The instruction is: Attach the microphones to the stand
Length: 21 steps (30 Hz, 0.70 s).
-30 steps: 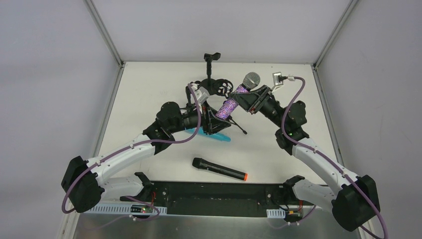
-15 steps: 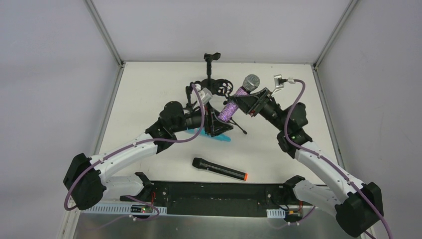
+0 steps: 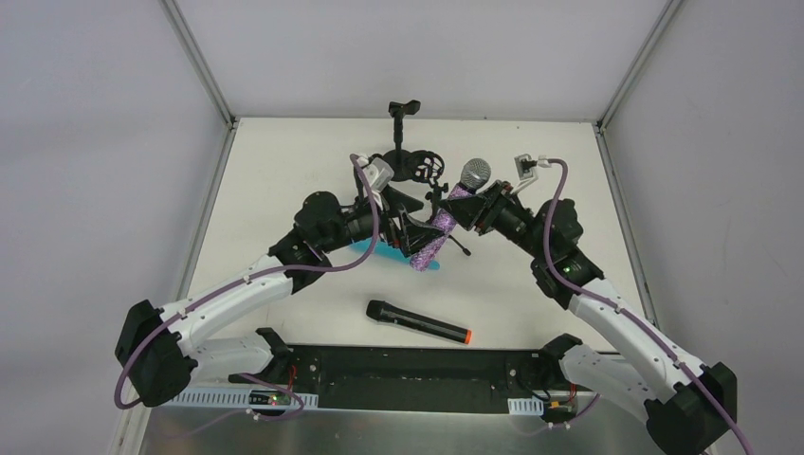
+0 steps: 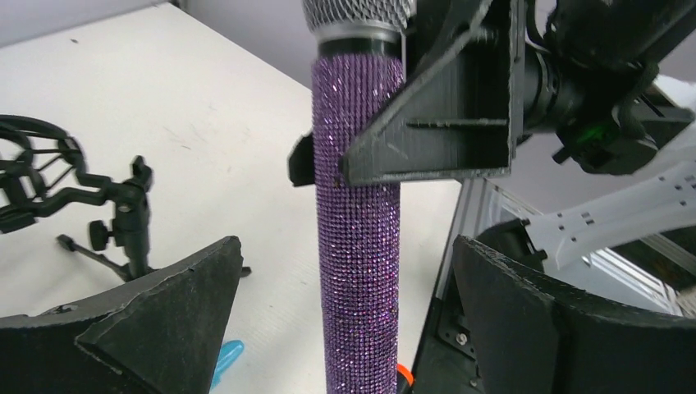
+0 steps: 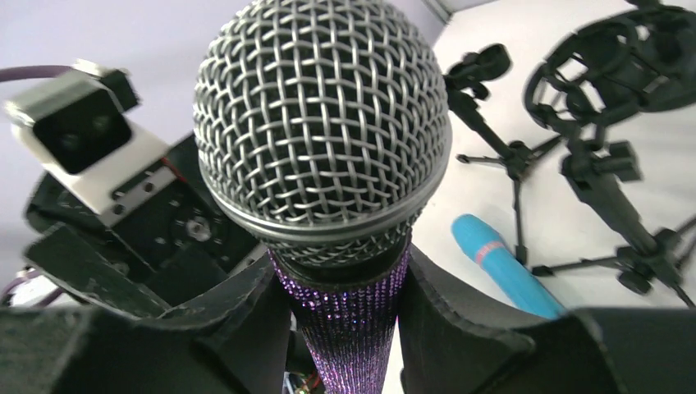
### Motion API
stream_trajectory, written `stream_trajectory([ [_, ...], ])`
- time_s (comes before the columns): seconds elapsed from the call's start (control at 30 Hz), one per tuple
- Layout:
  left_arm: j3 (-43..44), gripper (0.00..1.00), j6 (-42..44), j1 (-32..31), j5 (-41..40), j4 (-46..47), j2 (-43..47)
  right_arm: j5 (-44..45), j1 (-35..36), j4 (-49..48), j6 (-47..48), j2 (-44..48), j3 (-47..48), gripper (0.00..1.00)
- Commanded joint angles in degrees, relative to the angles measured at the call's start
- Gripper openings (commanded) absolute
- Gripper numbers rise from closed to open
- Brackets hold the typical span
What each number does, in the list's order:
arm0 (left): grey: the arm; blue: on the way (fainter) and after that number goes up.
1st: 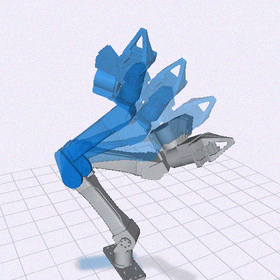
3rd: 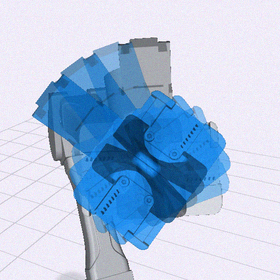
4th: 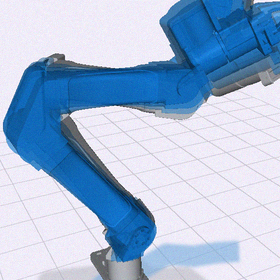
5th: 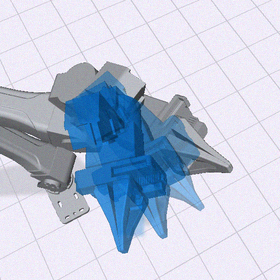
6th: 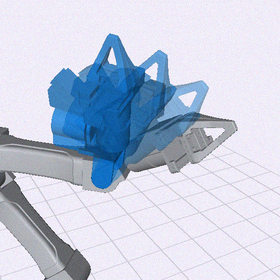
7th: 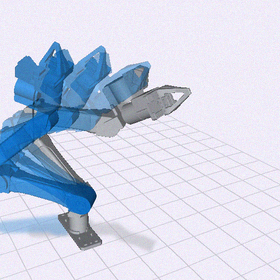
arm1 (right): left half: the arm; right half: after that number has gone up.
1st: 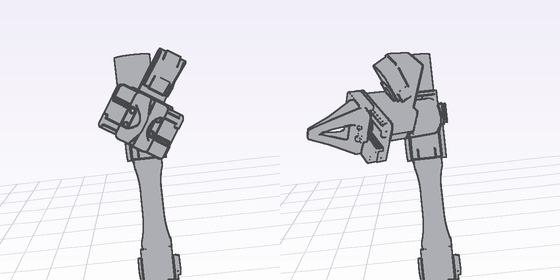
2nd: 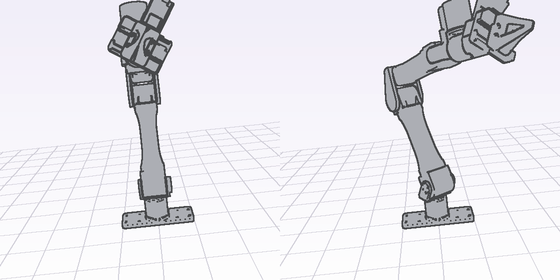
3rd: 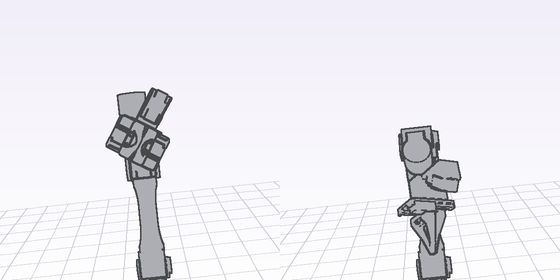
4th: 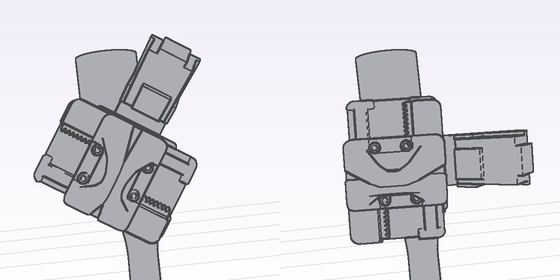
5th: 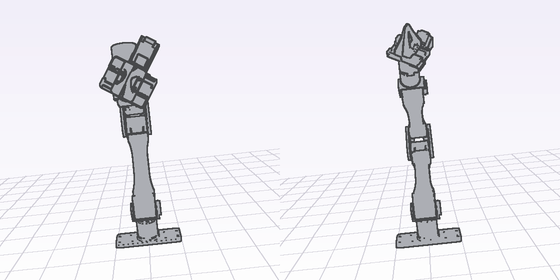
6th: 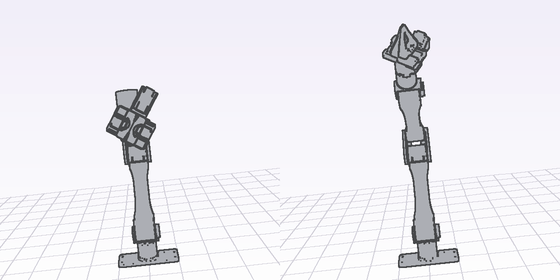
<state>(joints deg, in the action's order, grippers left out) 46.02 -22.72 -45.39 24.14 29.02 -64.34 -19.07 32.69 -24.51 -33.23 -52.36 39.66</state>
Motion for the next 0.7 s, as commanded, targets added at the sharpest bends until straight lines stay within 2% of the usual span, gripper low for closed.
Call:
stream_trajectory([
  [0.0, 0.97, 0.99, 1.88, -0.12, -10.21, -2.78, 3.31, 4.84, 0.42, 6.64, 4.84, 4.51, 2.75, 0.0],
  [0.13, 4.6, 0.99, 2.08, -0.07, -20.66, -12.7, 2.59, 7.21, 0.39, 13.36, 7.39, 7.65, 1.94, 0.0],
  [0.27, 9.32, 0.99, 2.31, -0.12, -26.74, -20.78, -0.21, 8.51, 0.37, 19.69, 8.86, 11.18, 0.62, 0.0],
  [0.43, 14.13, 0.99, 2.28, -0.13, -28.3, -27.7, -5.34, 11.61, 0.39, 27.55, 8.85, 16.45, -1.95, 0.0],
  [0.67, 22.26, 0.99, -6.36, 0.05, -27.24, -39.35, -13.73, 9.76, 0.44, 38.11, 7.6, 21.54, -4.0, 0.0],
])
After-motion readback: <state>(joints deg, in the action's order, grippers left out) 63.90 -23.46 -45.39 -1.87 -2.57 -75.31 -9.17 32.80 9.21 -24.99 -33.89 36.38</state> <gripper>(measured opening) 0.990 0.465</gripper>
